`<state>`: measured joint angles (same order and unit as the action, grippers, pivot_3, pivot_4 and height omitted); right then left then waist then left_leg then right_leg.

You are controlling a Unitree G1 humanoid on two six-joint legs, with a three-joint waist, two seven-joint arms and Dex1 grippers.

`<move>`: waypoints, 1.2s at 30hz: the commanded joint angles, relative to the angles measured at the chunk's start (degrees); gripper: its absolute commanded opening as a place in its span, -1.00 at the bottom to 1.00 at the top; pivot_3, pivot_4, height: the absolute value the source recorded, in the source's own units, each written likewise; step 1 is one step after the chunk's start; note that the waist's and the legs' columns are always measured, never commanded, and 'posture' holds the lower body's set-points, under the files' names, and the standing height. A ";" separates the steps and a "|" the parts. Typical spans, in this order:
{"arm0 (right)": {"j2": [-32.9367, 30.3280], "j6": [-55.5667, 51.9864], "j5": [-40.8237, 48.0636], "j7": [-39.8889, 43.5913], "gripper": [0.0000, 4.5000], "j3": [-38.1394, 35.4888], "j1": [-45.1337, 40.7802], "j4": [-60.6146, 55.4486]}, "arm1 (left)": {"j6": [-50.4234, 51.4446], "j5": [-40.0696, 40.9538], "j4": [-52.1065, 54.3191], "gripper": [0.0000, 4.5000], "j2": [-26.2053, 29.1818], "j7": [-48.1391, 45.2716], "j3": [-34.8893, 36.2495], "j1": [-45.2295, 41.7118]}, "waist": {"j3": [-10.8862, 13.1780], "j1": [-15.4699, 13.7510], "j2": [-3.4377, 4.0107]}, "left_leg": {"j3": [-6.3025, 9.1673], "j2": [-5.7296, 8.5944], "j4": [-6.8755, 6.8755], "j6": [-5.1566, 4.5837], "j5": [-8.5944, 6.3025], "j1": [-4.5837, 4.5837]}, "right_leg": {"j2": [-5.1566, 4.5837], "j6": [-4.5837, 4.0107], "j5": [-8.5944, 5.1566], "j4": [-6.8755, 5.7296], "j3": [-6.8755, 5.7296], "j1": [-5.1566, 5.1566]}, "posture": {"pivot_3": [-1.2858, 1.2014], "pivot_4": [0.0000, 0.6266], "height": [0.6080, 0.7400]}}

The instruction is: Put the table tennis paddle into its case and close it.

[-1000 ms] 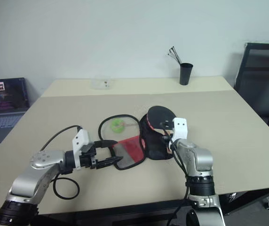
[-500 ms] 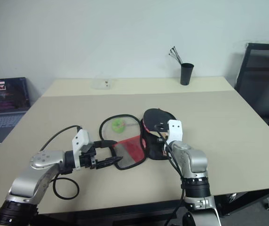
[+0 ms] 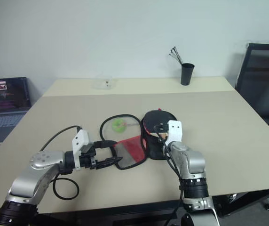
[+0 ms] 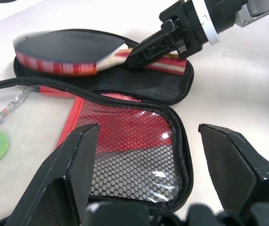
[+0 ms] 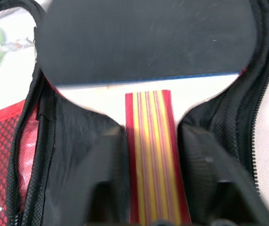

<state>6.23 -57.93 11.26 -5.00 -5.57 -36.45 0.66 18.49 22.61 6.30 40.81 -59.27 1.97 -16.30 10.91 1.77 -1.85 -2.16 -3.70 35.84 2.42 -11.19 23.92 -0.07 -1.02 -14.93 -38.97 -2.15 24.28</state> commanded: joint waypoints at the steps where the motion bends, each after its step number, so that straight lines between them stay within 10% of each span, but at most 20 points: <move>1: -0.13 1.41 -0.24 0.30 0.46 0.97 -0.28 -2.26 | -0.64 0.50 1.88 0.65 0.90 0.12 1.84 0.15 | 0.00 0.00 0.00 | 0.00 0.00 0.00 0.00 0.00 0.00 | 0.00 0.00 0.00 0.00 0.00 0.00 | 0.03 -0.52 1.00; 5: -2.90 0.66 1.38 6.23 0.99 5.71 0.49 -6.81 | -0.66 0.58 1.85 0.65 1.16 0.34 2.42 0.49 | 0.00 0.01 0.00 | 0.01 0.00 -0.01 0.00 0.00 0.00 | 0.00 0.00 0.00 0.00 0.00 0.00 | 0.03 -0.52 1.00; 22: -34.59 -9.14 30.00 44.04 0.99 0.46 -1.66 -29.88 | -3.83 -7.75 -8.91 0.65 4.22 10.47 8.25 2.27 | 0.02 -0.16 0.00 | 0.04 -0.01 -0.04 0.00 -0.01 -0.04 | -0.06 -0.03 -0.03 0.04 -0.09 0.00 | 0.03 -0.52 1.00; 33: -43.24 -8.37 37.67 48.89 1.00 -2.02 -4.03 -28.64 | -7.00 -16.13 -26.52 -0.94 3.92 9.27 0.12 -8.80 | 0.05 -0.41 -0.07 | 0.02 0.04 -0.03 0.00 -0.01 0.01 | -0.11 -0.03 -0.03 0.10 -0.12 -0.01 | 0.03 -0.52 1.00; 36: -42.05 -8.47 38.82 46.99 1.00 -2.71 -4.28 -28.30 | -8.89 -17.21 -31.35 -0.98 1.74 9.25 -1.67 -12.43 | 0.05 -0.43 -0.07 | 0.02 0.04 -0.02 0.00 -0.01 0.02 | -0.10 -0.03 -0.02 0.08 -0.12 -0.01 | 0.03 -0.52 1.00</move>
<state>-36.15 -67.40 48.56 43.03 -6.82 -39.52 -27.08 11.57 6.02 -23.70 43.17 -49.67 0.97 -27.08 10.96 1.34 -1.92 -2.15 -3.65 35.82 2.42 -11.20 23.94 -0.18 -1.05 -14.96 -38.89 -2.27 24.26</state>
